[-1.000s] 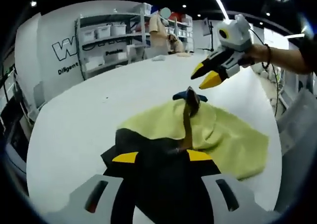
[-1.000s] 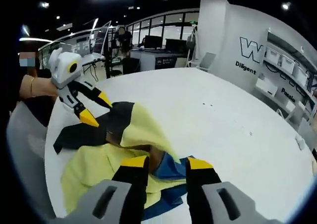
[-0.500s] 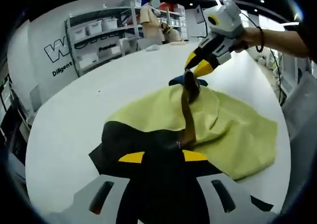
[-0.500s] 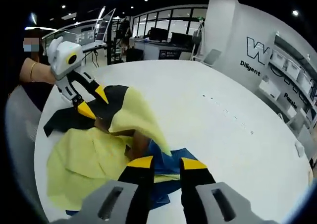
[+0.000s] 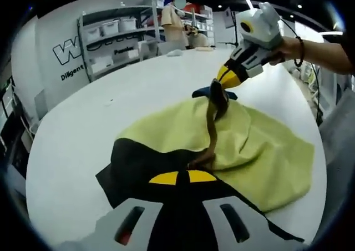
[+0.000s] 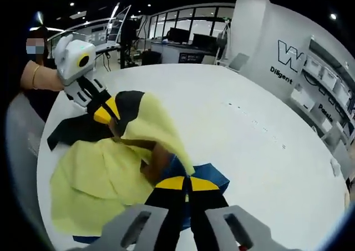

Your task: Fold the garment on the visible template until the final outline fits inside the template.

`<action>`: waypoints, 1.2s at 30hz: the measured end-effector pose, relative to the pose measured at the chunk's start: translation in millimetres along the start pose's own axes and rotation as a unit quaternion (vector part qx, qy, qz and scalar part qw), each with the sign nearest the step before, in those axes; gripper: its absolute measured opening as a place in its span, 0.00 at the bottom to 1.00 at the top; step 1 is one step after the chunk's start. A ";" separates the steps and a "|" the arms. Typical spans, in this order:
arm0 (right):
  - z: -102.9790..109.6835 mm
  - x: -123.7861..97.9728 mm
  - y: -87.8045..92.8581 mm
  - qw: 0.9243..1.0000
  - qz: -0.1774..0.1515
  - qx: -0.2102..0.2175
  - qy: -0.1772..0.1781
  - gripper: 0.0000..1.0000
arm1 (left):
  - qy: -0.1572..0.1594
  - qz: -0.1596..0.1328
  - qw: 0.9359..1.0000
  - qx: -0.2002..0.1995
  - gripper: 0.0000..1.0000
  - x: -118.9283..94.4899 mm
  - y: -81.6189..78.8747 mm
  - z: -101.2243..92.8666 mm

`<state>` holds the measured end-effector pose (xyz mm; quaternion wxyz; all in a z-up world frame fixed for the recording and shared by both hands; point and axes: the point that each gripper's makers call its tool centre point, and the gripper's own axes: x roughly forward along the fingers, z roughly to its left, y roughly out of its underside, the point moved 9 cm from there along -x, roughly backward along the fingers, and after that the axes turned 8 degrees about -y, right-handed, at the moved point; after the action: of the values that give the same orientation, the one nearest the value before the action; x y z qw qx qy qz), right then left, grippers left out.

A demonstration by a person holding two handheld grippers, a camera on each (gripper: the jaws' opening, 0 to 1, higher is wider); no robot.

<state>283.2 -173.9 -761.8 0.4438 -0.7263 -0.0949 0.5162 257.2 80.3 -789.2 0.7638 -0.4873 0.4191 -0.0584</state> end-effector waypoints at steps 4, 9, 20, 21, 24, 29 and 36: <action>1.1 -4.9 -2.7 1.000 -0.006 0.009 0.000 0.00 | 0.002 0.000 1.000 -0.008 0.03 -3.9 -5.4 1.6; 0.9 -10.9 -6.6 1.000 -0.014 0.017 0.007 0.00 | -0.011 -0.006 1.000 0.019 0.03 -11.1 -18.0 3.1; -12.2 -24.4 -36.2 0.994 -0.072 0.052 0.063 0.00 | -0.072 -0.013 0.997 -0.007 0.03 -19.1 -61.7 38.5; -14.8 -23.8 -39.3 0.993 -0.075 0.054 0.067 0.00 | -0.072 -0.010 0.997 0.000 0.03 -17.1 -65.6 40.8; -22.5 -20.8 -52.9 0.992 -0.076 0.055 0.081 0.00 | -0.092 -0.019 0.996 0.012 0.03 -9.9 -83.8 52.3; -34.7 -15.6 -65.4 0.991 -0.074 0.052 0.101 0.00 | -0.111 -0.016 0.994 -0.005 0.04 3.5 -100.7 71.4; -66.5 0.0 -60.8 0.985 -0.066 0.097 0.128 0.00 | -0.112 0.020 0.993 -0.013 0.04 39.6 -101.5 94.9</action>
<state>358.2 -174.5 -711.7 0.5536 -0.7324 -0.0346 0.3949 381.2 74.0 -715.3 0.8007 -0.4920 0.3414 0.0172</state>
